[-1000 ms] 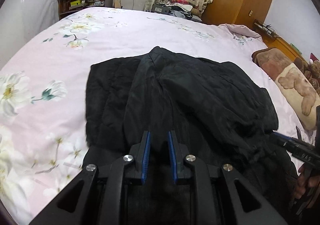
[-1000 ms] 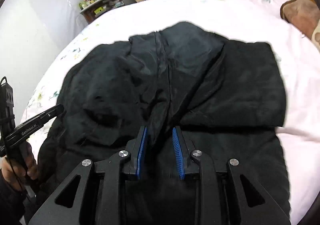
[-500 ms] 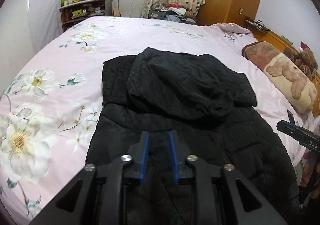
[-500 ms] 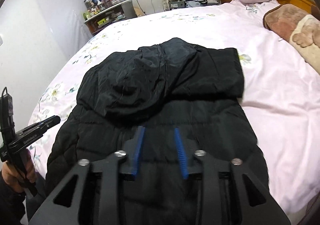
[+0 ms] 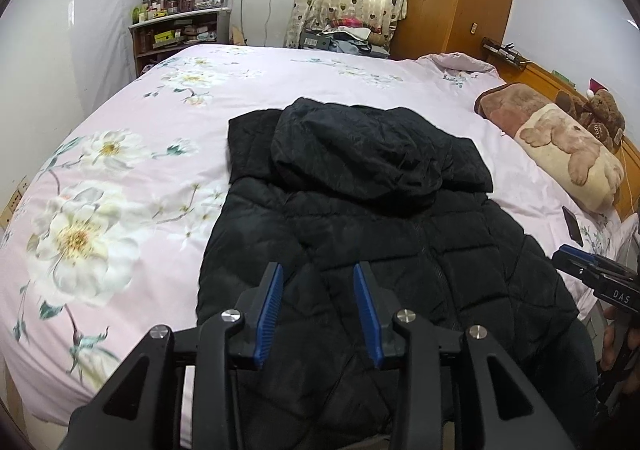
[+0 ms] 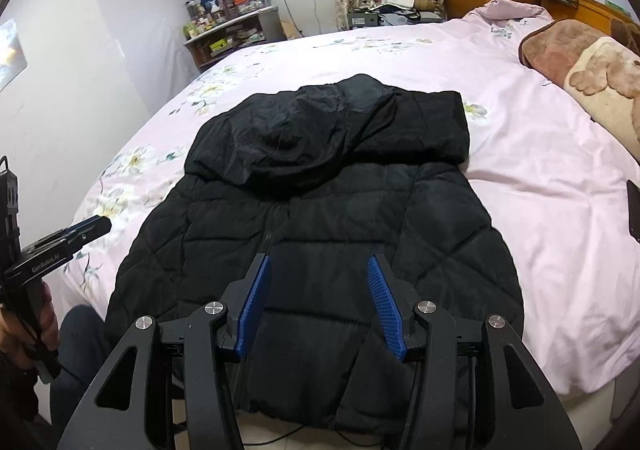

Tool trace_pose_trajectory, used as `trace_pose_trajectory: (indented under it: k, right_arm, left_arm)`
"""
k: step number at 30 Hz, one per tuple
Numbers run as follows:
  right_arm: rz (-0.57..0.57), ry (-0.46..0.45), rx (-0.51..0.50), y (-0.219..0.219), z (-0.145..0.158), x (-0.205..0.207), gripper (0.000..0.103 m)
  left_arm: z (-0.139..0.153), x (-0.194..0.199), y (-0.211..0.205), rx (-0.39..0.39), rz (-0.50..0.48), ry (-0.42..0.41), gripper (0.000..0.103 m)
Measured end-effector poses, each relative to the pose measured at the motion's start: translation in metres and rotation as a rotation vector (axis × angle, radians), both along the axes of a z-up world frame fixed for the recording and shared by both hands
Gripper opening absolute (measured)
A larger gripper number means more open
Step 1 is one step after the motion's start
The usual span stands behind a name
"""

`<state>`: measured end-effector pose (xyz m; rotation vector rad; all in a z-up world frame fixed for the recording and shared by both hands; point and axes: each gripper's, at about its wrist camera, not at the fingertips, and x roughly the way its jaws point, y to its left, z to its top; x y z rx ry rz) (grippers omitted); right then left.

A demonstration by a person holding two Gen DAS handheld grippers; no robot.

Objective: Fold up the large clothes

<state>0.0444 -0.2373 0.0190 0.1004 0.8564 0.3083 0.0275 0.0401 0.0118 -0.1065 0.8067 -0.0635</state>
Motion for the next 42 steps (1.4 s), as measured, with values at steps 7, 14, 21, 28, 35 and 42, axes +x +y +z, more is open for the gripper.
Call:
trace_pose_trajectory:
  k: [7,14,21,28,35,42]
  right_arm:
    - [-0.011,0.019,0.003,-0.008,-0.01,-0.01,0.052]
    - [-0.068,0.046,0.013,-0.031,-0.021,-0.008,0.06]
    - [-0.146,0.077,0.003,-0.064,-0.034,0.001,0.06]
    - [-0.236,0.142,0.003,-0.106,-0.05,0.016,0.061]
    - [-0.288,0.237,0.068,-0.136,-0.071,0.027,0.066]
    - [-0.194,0.411,0.174,-0.129,-0.098,0.027,0.066]
  left_arm:
    - [-0.016,-0.014,0.012,0.004,0.024,0.026,0.039]
    - [-0.032,-0.015,0.027,0.01,0.065,0.053,0.039]
    - [-0.048,-0.011,0.048,0.017,0.091,0.078,0.039]
    - [-0.081,-0.008,0.075,-0.031,0.146,0.17,0.054]
    - [-0.105,-0.012,0.079,-0.117,0.155,0.225,0.06]
    - [-0.115,-0.016,0.066,-0.16,0.099,0.257,0.066]
